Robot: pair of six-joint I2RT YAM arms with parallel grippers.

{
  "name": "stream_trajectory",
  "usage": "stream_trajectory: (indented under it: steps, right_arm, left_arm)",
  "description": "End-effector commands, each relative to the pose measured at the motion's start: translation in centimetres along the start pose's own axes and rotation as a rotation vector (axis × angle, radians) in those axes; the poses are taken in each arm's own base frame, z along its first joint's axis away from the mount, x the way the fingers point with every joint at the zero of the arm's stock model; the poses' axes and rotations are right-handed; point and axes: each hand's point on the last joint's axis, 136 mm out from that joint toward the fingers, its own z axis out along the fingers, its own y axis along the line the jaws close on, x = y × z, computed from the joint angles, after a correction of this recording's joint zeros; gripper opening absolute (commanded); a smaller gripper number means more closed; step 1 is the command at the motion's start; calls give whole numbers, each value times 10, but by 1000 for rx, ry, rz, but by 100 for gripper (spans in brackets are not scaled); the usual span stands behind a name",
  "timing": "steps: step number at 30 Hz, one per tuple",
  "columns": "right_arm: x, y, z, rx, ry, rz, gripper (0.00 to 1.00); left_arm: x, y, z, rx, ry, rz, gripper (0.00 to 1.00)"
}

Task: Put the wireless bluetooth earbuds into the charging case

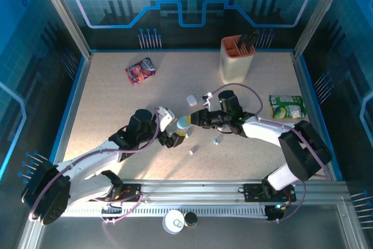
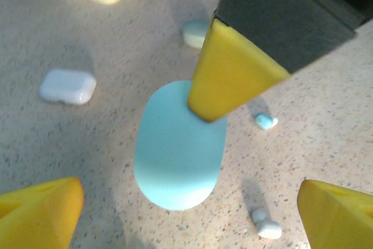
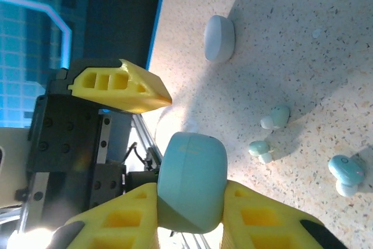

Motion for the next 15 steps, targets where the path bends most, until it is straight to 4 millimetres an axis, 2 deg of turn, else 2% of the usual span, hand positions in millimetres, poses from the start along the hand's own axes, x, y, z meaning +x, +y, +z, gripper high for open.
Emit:
stream_trajectory:
  steps: [1, 7, 15]
  right_arm:
    - [-11, 40, -22, -158, -64, -13, 23]
    - [-14, 63, -50, -232, -128, -2, 23]
    - [-7, 103, -78, -326, -170, -2, 23]
  left_arm:
    - [-35, -16, -8, 61, -147, 61, 95]
    - [-57, -33, -18, 120, -329, 132, 93]
    - [-84, -39, -36, 124, -534, 186, 91]
